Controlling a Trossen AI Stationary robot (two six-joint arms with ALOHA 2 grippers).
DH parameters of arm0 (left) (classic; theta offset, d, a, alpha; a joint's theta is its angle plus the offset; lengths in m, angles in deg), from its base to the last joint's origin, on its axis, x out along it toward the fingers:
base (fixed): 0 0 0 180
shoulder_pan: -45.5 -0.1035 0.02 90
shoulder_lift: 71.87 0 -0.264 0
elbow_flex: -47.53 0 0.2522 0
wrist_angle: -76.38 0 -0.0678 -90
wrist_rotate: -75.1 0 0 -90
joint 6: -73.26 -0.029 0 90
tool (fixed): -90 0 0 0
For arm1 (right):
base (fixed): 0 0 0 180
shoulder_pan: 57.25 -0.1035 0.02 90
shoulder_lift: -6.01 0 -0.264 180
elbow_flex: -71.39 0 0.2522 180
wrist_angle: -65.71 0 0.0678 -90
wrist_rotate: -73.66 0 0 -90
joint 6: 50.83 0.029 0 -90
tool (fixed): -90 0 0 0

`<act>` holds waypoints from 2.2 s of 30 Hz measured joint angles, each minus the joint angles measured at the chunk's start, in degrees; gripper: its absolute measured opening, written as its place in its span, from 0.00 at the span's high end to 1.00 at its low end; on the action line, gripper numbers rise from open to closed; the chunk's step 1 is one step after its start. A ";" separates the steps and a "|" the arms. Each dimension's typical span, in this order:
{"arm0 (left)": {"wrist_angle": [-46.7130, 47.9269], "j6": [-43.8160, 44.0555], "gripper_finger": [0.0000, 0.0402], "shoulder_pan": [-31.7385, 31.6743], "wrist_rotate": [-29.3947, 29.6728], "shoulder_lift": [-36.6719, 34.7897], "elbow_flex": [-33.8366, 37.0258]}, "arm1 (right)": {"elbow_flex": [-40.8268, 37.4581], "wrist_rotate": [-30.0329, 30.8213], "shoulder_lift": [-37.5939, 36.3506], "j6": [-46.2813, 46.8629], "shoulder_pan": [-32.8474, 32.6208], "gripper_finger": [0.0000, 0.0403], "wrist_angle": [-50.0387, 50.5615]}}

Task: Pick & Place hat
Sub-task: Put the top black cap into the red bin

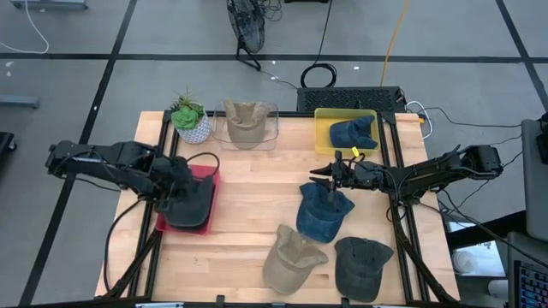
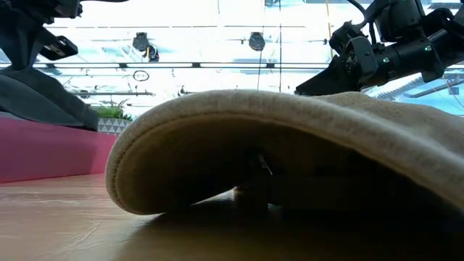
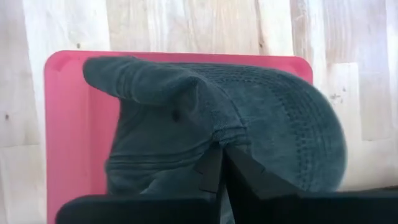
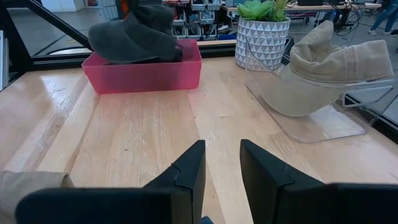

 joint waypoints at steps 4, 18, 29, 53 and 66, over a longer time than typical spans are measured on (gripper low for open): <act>0.87 1.60 0.99 2.50 0.14 0.00 0.00 | 0.00 -0.02 0.00 0.74 0.00 0.81 0.01; -0.36 6.46 0.97 9.42 5.29 0.08 1.81 | 0.00 -0.02 0.00 1.61 0.00 0.81 0.02; -4.66 12.43 0.93 10.63 3.23 0.51 10.25 | 0.00 -0.02 0.00 1.17 0.00 0.81 0.02; -6.91 26.92 0.55 10.63 12.82 14.00 10.23 | 0.00 -0.02 0.00 1.58 0.00 0.81 -0.42; -10.39 28.85 0.48 10.63 16.80 20.68 10.14 | 0.00 -0.02 0.00 1.41 0.00 0.81 -0.42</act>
